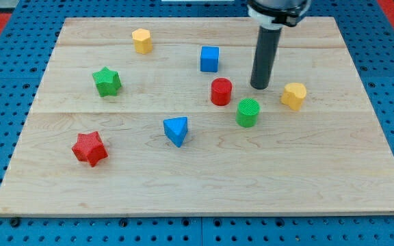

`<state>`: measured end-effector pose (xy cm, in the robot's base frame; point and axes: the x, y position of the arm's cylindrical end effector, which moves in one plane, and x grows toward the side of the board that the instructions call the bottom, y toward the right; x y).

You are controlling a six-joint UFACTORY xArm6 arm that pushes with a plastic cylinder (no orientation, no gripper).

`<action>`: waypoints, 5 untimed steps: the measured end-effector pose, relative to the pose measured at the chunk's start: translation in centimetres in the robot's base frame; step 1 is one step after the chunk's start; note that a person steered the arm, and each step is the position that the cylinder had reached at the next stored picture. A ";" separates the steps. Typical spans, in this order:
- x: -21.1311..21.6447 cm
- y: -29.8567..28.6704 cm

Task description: Slide the red circle in between the red star and the green star

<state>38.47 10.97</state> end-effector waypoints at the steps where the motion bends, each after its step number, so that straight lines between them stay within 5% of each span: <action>1: 2.1 -3.4; 3: 2.7 -12.7; 5: 2.7 -12.7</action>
<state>41.18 -1.70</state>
